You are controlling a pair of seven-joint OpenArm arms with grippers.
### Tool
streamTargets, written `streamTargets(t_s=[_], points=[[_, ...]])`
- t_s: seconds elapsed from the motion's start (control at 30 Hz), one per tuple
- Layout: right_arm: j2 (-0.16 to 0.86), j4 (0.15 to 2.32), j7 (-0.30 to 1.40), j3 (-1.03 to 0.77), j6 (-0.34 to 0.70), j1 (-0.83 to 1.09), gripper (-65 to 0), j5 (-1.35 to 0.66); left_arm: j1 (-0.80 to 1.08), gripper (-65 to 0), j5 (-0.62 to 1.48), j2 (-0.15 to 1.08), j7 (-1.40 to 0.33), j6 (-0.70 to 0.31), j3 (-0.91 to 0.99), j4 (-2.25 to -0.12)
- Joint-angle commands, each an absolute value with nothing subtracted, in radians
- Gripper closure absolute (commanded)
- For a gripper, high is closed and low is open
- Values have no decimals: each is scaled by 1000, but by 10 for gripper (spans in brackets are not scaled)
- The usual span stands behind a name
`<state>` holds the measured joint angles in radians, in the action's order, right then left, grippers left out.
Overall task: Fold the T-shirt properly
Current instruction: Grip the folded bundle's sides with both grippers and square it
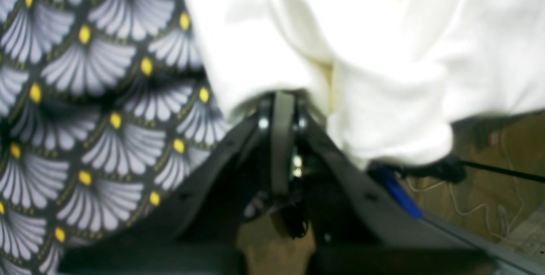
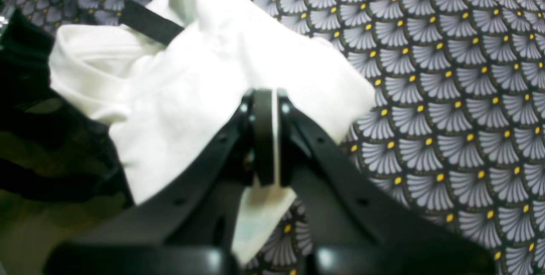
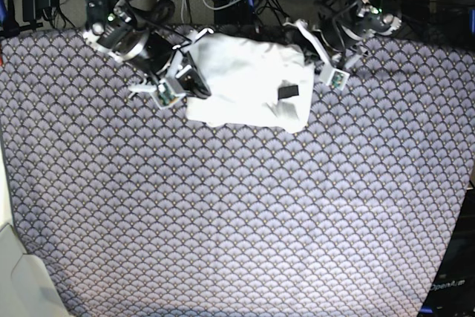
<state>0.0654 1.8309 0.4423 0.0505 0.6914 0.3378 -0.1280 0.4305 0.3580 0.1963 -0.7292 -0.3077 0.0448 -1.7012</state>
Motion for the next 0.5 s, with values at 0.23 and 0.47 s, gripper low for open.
streamTargets(t_s=[0.23,0.47], points=[[102,1851,418,41,698,289,0,-142,369,-5,328,179,-780,-294,48,-1698],[117,1839,504,-91,698,196,0,-142,291,-5,318,108,-780,-292,48,-1689]])
